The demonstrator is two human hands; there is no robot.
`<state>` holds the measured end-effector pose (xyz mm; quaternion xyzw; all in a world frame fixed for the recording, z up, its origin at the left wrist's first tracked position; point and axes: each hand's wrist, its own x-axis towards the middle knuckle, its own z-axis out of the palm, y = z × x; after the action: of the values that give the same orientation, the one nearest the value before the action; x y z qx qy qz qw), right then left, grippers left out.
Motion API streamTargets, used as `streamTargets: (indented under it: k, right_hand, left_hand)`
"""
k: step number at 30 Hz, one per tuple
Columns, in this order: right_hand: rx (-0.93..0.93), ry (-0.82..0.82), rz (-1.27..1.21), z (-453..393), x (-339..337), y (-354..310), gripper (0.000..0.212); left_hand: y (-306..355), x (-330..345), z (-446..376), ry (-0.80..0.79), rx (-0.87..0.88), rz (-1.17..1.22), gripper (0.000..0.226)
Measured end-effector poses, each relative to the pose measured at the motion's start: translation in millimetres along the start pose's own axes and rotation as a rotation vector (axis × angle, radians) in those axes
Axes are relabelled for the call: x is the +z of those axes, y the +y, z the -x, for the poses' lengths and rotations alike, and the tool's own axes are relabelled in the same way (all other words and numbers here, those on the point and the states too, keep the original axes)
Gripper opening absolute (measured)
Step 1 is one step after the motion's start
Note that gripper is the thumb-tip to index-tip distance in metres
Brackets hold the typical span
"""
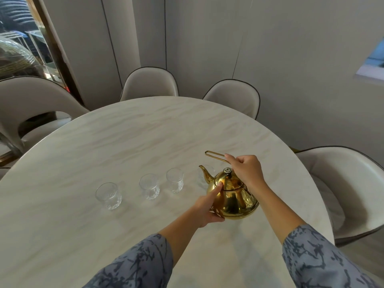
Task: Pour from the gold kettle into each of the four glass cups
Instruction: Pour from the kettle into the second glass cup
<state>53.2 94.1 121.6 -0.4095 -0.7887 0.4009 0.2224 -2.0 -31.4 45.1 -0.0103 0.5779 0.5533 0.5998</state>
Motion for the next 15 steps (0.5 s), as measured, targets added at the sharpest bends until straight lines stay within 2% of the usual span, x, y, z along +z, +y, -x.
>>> streamTargets:
  k: [8, 13, 15]
  right_hand:
    - [-0.032, -0.050, 0.069, -2.0, 37.6, -27.4, 0.057]
    - [-0.032, -0.093, 0.193, -10.5, 60.6, -42.9, 0.048]
    - [-0.014, -0.103, 0.229, -13.1, 63.3, -46.0, 0.048]
  left_hand:
    - [5.6, -30.1, 20.0, -0.049, -0.055, 0.077, 0.065]
    - [4.9, -45.8, 20.1, -0.057, -0.107, 0.189, 0.086]
    - [4.1, -45.6, 20.3, -0.073, -0.113, 0.215, 0.084]
